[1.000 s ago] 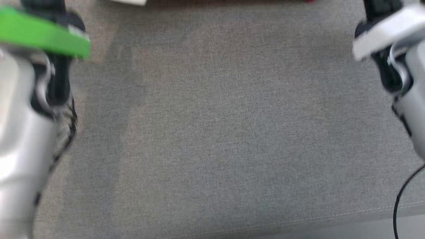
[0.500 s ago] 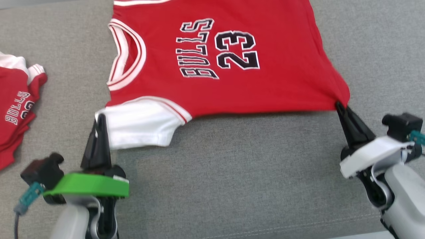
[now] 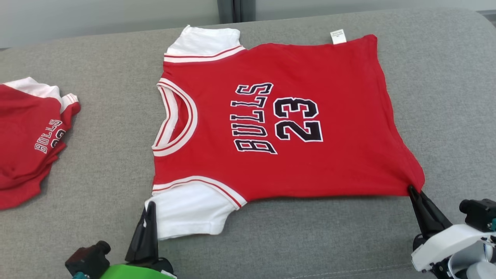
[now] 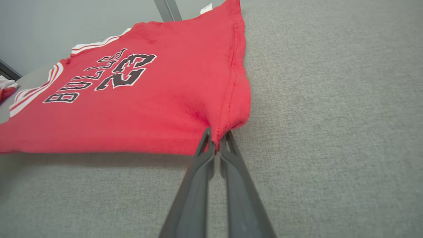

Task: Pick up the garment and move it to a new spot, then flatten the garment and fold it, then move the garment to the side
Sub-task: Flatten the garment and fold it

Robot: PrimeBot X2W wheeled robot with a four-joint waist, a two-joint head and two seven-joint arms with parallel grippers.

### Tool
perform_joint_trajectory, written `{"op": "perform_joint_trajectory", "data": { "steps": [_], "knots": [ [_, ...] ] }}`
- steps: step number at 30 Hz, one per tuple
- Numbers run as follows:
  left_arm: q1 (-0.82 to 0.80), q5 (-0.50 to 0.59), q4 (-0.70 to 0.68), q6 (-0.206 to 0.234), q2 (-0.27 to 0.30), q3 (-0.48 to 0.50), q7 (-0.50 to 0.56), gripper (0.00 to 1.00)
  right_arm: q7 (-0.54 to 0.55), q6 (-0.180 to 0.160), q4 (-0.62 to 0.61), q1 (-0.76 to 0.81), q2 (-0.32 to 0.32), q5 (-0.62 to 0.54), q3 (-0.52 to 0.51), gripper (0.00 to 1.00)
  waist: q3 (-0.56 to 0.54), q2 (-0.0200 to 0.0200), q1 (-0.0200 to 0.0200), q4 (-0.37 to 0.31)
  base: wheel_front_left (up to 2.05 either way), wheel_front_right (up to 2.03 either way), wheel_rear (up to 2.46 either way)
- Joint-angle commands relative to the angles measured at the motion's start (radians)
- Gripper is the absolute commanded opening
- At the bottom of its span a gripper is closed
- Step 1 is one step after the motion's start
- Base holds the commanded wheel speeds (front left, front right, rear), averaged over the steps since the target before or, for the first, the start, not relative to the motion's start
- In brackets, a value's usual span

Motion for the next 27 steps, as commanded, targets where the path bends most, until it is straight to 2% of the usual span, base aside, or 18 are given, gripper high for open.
{"op": "perform_joint_trajectory", "data": {
  "steps": [1,10,19,27],
  "knots": [
    [0.012,0.006,0.004,-0.005,0.0,-0.007,-0.002,0.0,0.014,-0.002,-0.018,0.029,0.01,-0.008,-0.024,0.0,-0.002,0.0,0.0001,0.005,0.0,0.0,0.0],
    [-0.058,0.028,0.041,-0.021,0.014,-0.036,0.012,0.0,0.105,-0.002,-0.087,0.045,0.073,-0.058,-0.075,0.0,-0.008,0.0,0.0001,-0.003,0.0,0.0,0.0],
    [-0.198,0.025,0.075,-0.047,0.038,-0.059,0.068,0.0,0.203,-0.002,-0.084,-0.05,0.07,-0.098,-0.079,0.0,0.011,0.0,0.0001,-0.012,0.0,0.0,0.0],
    [-0.372,0.001,0.168,-0.062,0.036,-0.067,0.127,0.0,0.282,-0.002,-0.039,-0.169,0.078,-0.13,-0.09,0.0,0.048,0.0,0.0001,-0.018,0.0,0.0,0.0]
  ]
}}
